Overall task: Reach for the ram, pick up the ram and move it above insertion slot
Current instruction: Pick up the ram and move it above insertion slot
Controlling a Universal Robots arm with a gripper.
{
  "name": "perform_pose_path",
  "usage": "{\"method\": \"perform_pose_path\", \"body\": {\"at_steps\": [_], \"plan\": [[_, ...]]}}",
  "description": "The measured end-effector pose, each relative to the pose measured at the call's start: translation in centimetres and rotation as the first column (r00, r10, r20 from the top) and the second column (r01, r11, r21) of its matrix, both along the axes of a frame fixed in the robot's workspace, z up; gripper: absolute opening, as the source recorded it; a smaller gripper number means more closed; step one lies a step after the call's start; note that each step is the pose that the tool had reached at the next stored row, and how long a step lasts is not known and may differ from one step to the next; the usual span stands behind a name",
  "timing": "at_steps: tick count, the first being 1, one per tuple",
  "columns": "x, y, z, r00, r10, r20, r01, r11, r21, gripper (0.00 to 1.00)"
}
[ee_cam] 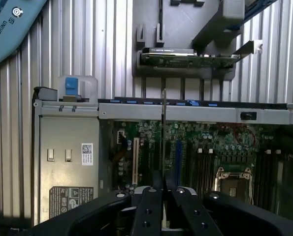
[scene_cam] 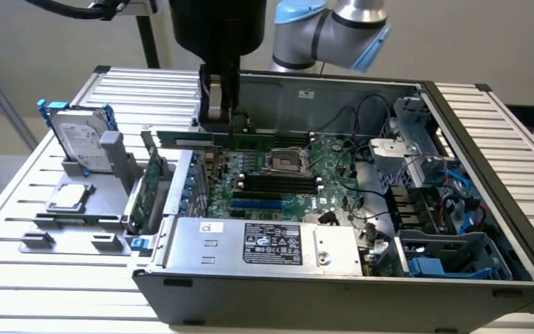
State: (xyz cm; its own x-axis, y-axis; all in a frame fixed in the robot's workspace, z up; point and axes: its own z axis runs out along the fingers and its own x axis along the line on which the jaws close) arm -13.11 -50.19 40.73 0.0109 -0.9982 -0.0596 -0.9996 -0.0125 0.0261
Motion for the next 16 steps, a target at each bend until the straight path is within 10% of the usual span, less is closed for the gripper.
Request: {"method": "perform_pose_path", "body": {"at_steps": [16], "plan": [[5.1, 3.46, -0.04, 1.0000, 0.000, 0.0000, 0.000, 1.0000, -0.0019, 0.13]]}}
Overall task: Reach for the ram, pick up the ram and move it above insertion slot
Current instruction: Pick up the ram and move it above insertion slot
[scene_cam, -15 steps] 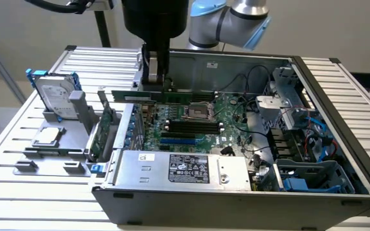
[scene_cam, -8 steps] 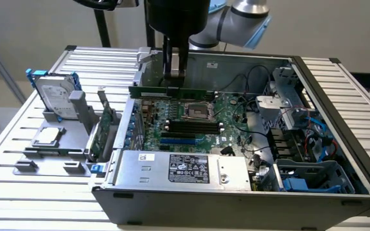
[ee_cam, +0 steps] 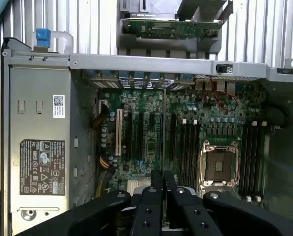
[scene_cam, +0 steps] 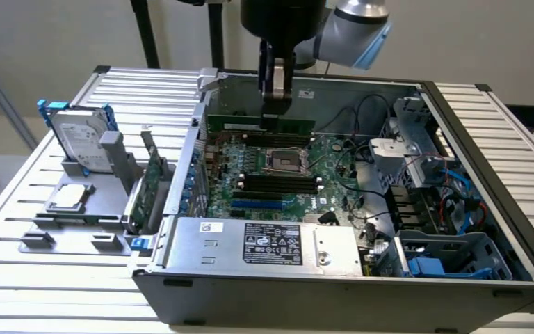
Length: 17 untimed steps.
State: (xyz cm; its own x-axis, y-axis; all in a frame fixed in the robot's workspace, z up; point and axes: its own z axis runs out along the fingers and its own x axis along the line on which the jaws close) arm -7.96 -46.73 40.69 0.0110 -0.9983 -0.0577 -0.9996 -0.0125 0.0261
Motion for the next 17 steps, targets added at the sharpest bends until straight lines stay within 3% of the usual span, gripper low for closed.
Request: {"method": "perform_pose_path", "body": {"at_steps": [9, 13, 17], "plan": [[1.6, 2.94, -0.12, 1.0000, 0.000, 0.0001, 0.000, 1.0000, -0.0081, 0.13], [1.8, 4.23, -0.21, 1.0000, 0.000, 0.0015, 0.000, 0.9999, -0.0152, 0.13], [1.9, 5.36, -0.36, 1.0000, -0.001, 0.0054, 0.001, 0.9996, -0.0268, 0.13]]}}
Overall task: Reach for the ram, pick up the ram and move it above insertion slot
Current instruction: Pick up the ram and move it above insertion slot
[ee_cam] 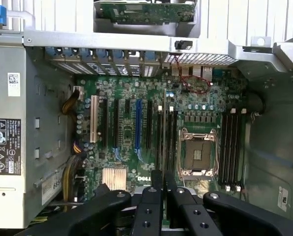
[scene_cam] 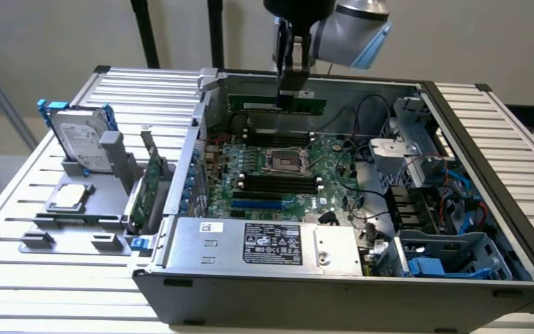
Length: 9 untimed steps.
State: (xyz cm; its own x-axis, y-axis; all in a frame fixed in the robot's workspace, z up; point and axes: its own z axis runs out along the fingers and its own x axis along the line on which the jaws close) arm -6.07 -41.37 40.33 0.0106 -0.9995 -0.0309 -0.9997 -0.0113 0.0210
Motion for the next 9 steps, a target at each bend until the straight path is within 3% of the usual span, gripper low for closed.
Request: {"method": "perform_pose_path", "body": {"at_steps": [6, 9], "plan": [[0.16, 0.94, -0.21, 1.0000, -0.003, 0.0050, 0.003, 0.9997, -0.0236, 0.13], [0.29, 1.17, -0.42, 1.0000, -0.005, 0.0060, 0.005, 0.9995, -0.0300, 0.13]]}}
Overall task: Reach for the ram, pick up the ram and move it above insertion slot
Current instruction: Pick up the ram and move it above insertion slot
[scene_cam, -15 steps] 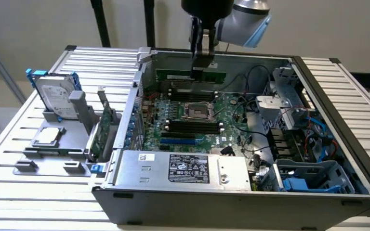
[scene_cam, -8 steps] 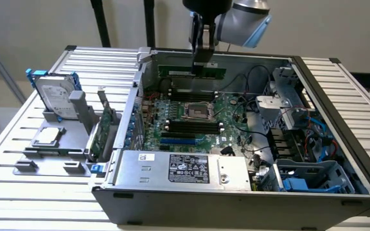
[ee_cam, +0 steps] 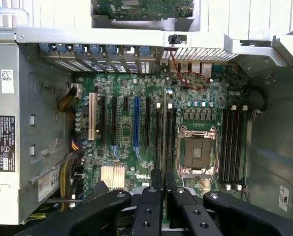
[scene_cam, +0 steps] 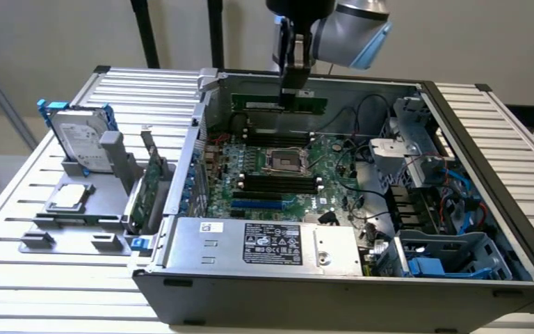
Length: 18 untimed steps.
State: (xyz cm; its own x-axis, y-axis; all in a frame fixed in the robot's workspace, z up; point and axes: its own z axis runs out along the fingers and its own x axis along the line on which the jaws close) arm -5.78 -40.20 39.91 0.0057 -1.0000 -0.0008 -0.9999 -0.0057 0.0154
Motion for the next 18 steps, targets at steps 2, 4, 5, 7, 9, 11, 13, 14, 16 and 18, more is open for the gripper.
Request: {"method": "perform_pose_path", "body": {"at_steps": [2, 4, 5, 7, 9, 11, 13, 14, 16, 18], "plan": [[0.12, 0.10, -0.17, 1.0000, -0.002, 0.0000, 0.002, 1.0000, -0.0021, 0.13], [0.22, 0.12, -0.36, 1.0000, -0.004, 0.0002, 0.004, 1.0000, -0.0021, 0.13], [0.28, 0.13, -0.43, 1.0000, -0.005, 0.0000, 0.005, 1.0000, -0.0024, 0.13], [0.40, 0.13, -0.57, 1.0000, -0.007, 0.0000, 0.007, 1.0000, -0.0025, 0.13], [0.56, 0.13, -0.72, 1.0000, -0.008, 0.0001, 0.008, 1.0000, -0.0024, 0.13], [0.72, 0.14, -0.86, 1.0000, -0.009, 0.0001, 0.009, 1.0000, -0.0023, 0.13], [0.83, 0.14, -0.97, 0.9999, -0.010, 0.0001, 0.010, 0.9999, -0.0023, 0.13], [0.85, 0.15, -1.00, 0.9999, -0.010, 0.0001, 0.010, 0.9999, -0.0024, 0.13], [0.86, 0.14, -1.02, 0.9999, -0.011, 0.0000, 0.011, 0.9999, -0.0025, 0.13], [0.87, 0.14, -1.04, 0.9999, -0.010, 0.0001, 0.010, 0.9999, -0.0023, 0.13]]}}
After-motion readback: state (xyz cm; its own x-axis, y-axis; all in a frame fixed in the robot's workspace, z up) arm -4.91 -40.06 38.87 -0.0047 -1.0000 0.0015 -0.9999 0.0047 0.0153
